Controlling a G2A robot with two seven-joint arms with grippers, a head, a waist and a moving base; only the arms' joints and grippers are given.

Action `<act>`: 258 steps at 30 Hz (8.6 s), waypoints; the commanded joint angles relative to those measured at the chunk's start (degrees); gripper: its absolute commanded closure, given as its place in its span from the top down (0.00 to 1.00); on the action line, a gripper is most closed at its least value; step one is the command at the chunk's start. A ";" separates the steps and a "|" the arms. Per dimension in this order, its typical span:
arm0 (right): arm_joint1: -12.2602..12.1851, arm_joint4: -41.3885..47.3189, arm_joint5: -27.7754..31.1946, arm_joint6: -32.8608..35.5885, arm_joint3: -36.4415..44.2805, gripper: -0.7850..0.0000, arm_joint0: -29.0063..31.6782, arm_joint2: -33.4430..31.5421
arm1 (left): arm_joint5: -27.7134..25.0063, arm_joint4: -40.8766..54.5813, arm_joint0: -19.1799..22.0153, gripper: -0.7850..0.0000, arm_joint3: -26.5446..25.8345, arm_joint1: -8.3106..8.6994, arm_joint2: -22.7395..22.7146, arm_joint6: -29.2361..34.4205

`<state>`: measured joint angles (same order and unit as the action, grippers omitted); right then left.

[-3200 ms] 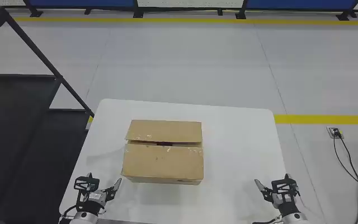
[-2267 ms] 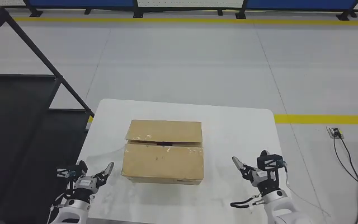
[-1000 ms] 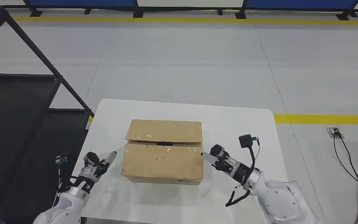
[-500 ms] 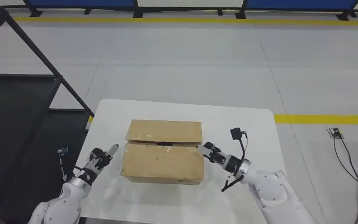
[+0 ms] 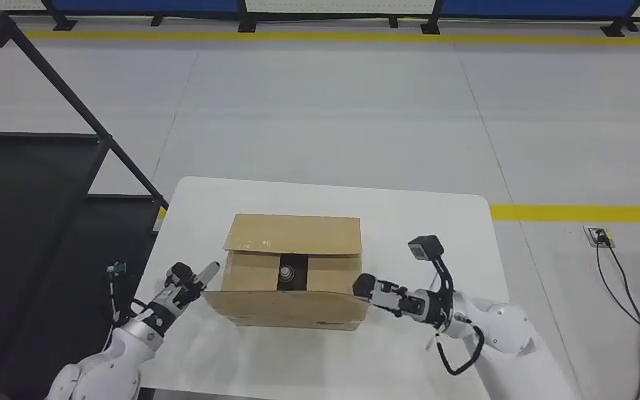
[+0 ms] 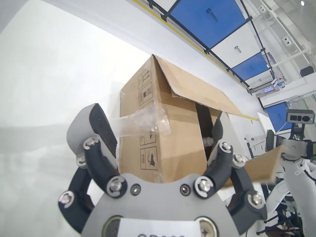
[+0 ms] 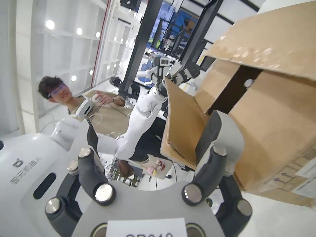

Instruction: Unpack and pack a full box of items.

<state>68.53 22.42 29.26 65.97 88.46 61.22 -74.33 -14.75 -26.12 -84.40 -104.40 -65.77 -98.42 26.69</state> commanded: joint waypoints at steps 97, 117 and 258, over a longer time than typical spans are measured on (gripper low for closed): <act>17.95 -11.90 -26.62 -51.69 -52.35 1.00 -43.88 32.06 | -21.32 -7.74 -4.48 1.00 5.15 4.79 -1.36 15.38; 16.80 -15.63 -13.48 -35.24 -39.98 1.00 -38.27 28.18 | -18.60 -5.04 -8.20 1.00 1.05 5.82 -8.78 7.33; 15.79 -8.25 -10.45 -24.18 -22.75 1.00 -22.35 4.35 | 0.22 -6.17 -21.56 1.00 -12.59 2.68 -11.74 -16.37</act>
<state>84.44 14.19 18.63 41.94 65.37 38.46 -69.60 -13.24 -32.60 -104.99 -115.71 -63.07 -109.63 10.39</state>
